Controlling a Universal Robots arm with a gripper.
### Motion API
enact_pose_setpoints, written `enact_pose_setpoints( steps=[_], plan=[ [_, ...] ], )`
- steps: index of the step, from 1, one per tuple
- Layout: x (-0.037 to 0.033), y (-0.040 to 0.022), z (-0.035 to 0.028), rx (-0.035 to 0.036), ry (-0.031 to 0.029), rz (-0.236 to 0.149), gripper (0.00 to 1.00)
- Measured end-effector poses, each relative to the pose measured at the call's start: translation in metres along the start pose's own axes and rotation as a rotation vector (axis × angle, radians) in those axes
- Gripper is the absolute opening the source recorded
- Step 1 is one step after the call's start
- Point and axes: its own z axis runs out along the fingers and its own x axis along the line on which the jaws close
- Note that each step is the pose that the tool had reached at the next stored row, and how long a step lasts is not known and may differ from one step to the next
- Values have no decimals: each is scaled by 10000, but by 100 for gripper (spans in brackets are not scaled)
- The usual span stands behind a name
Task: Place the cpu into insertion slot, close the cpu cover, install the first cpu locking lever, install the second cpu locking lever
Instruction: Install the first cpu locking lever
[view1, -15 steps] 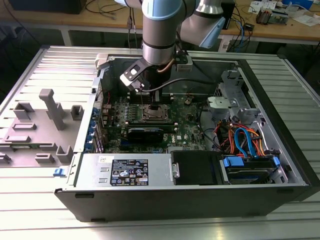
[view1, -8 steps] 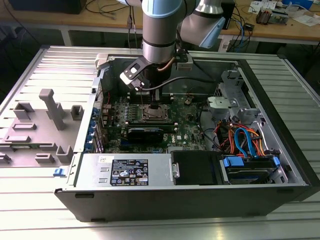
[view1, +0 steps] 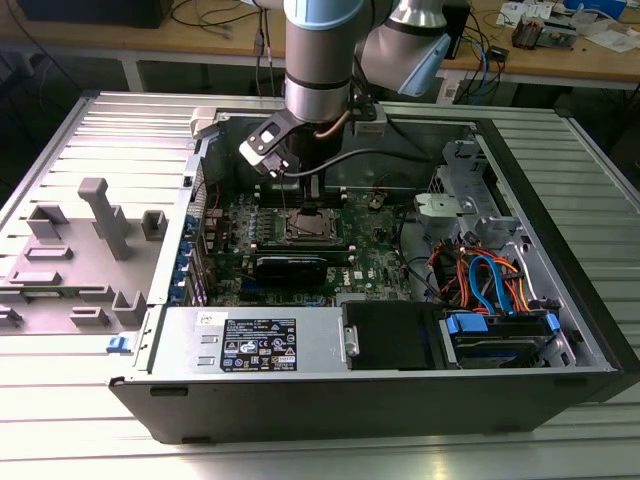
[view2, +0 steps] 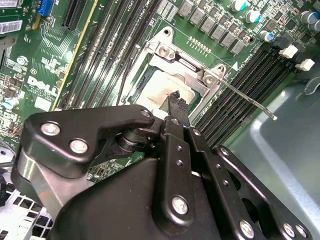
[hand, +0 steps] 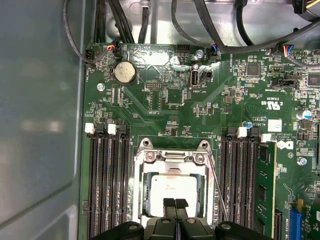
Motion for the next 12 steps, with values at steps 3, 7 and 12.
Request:
enact_pose_setpoints(
  steps=[3,7,12],
  plan=[
    [0,0,-12,0,0,0,11],
    [0,0,-39,0,1,0,11],
    [0,0,-83,0,3,0,11]
  ],
)
